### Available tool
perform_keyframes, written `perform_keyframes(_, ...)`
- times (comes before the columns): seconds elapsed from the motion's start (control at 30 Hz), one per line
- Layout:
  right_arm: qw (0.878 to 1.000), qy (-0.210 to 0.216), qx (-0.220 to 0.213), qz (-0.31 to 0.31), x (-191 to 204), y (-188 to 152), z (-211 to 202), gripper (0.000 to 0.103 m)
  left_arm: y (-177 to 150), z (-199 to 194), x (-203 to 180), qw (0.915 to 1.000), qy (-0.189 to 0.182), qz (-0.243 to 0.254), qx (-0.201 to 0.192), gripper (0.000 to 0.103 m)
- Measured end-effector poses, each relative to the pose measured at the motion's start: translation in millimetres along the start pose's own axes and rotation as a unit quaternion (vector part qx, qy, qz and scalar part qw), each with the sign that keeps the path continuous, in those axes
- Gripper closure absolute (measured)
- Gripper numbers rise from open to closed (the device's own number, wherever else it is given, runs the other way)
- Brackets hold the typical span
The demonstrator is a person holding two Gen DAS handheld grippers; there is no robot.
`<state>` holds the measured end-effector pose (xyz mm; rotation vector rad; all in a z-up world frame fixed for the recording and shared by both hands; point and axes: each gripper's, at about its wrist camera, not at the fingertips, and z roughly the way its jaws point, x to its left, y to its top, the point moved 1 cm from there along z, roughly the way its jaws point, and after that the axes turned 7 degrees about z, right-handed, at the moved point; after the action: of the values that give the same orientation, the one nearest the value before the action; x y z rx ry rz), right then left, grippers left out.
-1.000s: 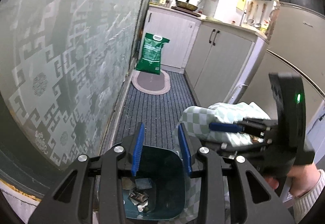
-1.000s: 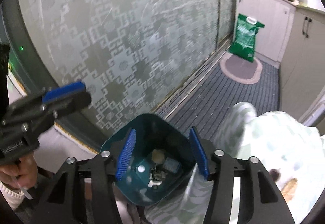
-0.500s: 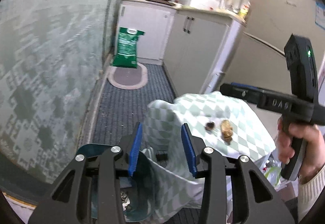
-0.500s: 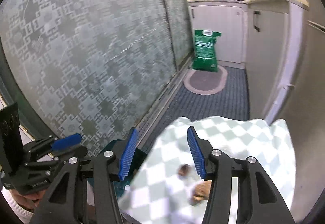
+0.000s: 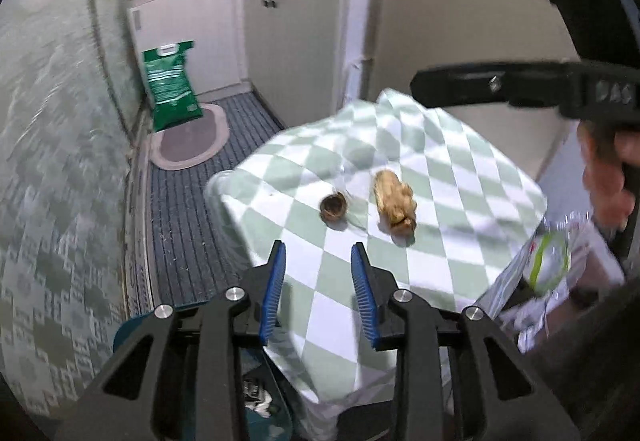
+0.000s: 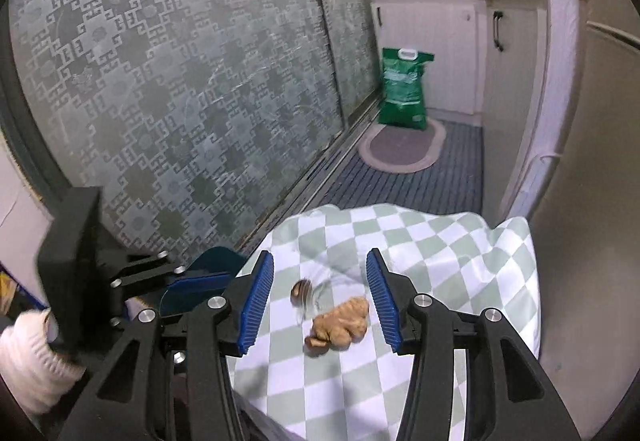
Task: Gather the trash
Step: 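Grasp the brown walnut shell with the right tool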
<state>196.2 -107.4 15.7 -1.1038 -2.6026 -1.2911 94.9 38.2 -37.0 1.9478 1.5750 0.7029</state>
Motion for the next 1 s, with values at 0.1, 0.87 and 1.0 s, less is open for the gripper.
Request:
perform_keyframes(0.1, 1.0, 0.005, 0.014, -0.008, -3.6, -6.3, -0.8, 0.054, 0.5, 12.0, -2.1, 0.9988, -0.016, 0.041, 0.02, 0.067)
perform_keyframes(0.87, 0.993, 0.02, 0.088, -0.075, -4.8, -60.4, 19.7, 0.054, 24.4, 55.3, -8.1, 0.9937, -0.039, 0.103, 0.02, 0.081)
perform_keyframes(1.0, 0.99, 0.029, 0.105, -0.089, 12.2, -69.5, 30.3, 0.058, 23.1, 50.8, -5.8, 0.9948, -0.03, 0.096, 0.018, 0.081)
